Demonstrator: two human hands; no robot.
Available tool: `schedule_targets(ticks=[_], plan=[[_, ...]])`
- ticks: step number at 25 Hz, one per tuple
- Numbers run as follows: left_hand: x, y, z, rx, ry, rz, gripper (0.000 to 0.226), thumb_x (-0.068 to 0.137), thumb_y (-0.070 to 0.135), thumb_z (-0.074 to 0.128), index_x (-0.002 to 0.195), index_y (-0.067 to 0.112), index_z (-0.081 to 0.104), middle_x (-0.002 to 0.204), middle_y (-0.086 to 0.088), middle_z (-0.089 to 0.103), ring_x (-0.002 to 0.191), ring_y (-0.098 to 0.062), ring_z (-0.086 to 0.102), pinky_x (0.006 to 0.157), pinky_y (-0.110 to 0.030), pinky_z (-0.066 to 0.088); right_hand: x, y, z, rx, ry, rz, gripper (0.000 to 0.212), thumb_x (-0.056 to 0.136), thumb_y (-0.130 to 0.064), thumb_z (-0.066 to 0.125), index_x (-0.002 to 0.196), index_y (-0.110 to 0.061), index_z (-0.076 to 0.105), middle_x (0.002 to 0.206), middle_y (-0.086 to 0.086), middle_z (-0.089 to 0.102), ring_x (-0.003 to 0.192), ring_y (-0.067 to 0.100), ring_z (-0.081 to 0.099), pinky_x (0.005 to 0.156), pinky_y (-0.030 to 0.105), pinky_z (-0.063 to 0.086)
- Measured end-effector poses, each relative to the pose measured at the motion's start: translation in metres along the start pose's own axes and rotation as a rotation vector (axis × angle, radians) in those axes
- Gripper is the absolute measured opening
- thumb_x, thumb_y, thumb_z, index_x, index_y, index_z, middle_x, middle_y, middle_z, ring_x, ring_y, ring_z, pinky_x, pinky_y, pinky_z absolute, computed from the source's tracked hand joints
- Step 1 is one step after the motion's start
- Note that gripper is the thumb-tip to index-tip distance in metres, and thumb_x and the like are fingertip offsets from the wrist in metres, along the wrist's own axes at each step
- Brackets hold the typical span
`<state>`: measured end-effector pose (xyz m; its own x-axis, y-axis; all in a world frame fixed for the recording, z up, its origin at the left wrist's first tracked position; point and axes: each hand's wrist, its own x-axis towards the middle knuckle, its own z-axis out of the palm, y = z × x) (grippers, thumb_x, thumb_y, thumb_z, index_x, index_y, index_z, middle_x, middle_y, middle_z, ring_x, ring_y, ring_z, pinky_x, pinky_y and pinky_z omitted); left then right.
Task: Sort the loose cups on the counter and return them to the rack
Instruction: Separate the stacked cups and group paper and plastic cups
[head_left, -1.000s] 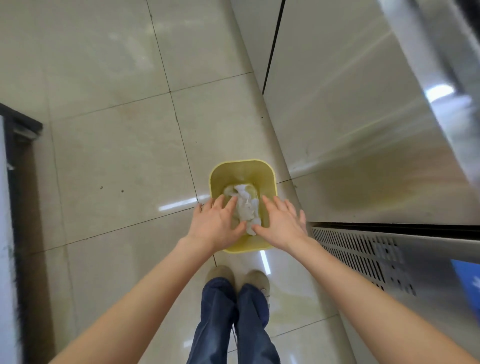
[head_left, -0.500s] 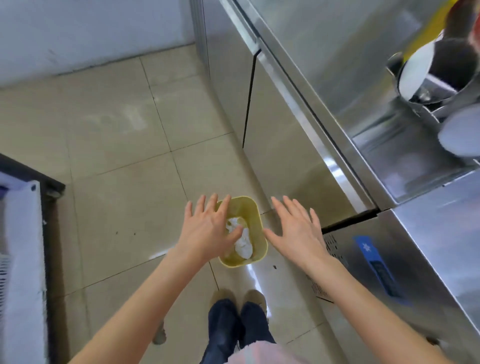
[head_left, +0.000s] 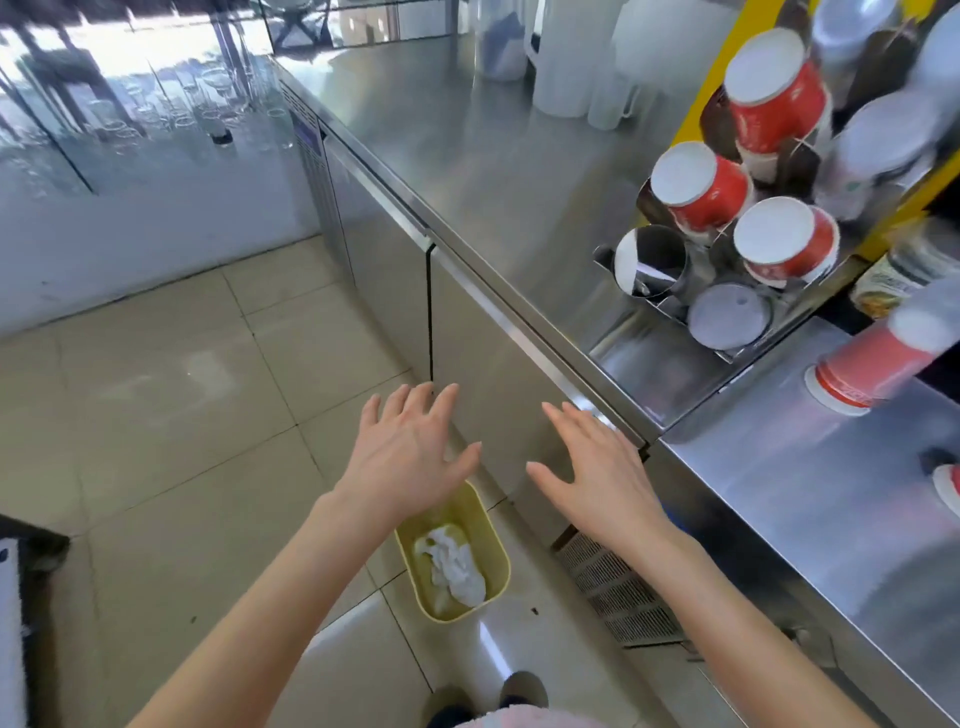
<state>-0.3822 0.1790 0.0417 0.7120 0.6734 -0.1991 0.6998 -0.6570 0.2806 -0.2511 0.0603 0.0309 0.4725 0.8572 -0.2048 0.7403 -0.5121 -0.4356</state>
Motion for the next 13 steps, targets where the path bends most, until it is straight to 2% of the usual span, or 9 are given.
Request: schedule_targets(ticks=[2, 4, 8, 13], plan=[[0.005, 0.034, -0.023, 0.083, 0.066, 0.208, 0.067, 0.086, 0.052, 0.038, 0.142, 0.021, 0.016, 0.151, -0.006, 0.027, 0.140, -0.025, 0.021, 0.116, -0.045, 0.014, -0.030, 0.012, -0.030, 0.032, 0.191, 0.076, 0.062, 0.090, -0.039, 0.043, 0.144, -0.026, 0.014, 0.156, -0.002, 0.015, 0.144, 0.013, 0.008, 0.117, 0.035, 0.007], [0.005, 0.038, -0.025, 0.061, 0.070, 0.205, 0.066, 0.087, 0.052, 0.037, 0.142, 0.021, 0.017, 0.150, -0.006, 0.028, 0.139, -0.025, 0.023, 0.116, -0.045, 0.015, -0.030, 0.014, -0.036, 0.049, 0.186, 0.056, 0.061, 0.091, -0.037, 0.043, 0.143, -0.026, 0.016, 0.155, -0.002, 0.017, 0.144, 0.014, 0.010, 0.117, 0.033, 0.010], [0.013, 0.078, -0.029, 0.083, 0.078, 0.349, 0.065, 0.087, 0.050, 0.036, 0.142, 0.021, 0.017, 0.150, -0.006, 0.029, 0.139, -0.025, 0.024, 0.117, -0.045, 0.016, -0.053, 0.039, -0.061, 0.055, 0.287, 0.160, 0.058, 0.091, -0.035, 0.043, 0.143, -0.025, 0.018, 0.155, -0.001, 0.019, 0.143, 0.014, 0.012, 0.116, 0.032, 0.010], [0.023, 0.144, -0.029, 0.076, 0.083, 0.502, 0.061, 0.089, 0.048, 0.037, 0.140, 0.021, 0.020, 0.147, -0.004, 0.032, 0.135, -0.026, 0.031, 0.113, -0.041, 0.020, -0.076, 0.085, -0.089, 0.097, 0.439, 0.230, 0.054, 0.090, -0.030, 0.047, 0.140, -0.021, 0.028, 0.148, 0.000, 0.033, 0.136, 0.019, 0.029, 0.112, 0.029, 0.020]])
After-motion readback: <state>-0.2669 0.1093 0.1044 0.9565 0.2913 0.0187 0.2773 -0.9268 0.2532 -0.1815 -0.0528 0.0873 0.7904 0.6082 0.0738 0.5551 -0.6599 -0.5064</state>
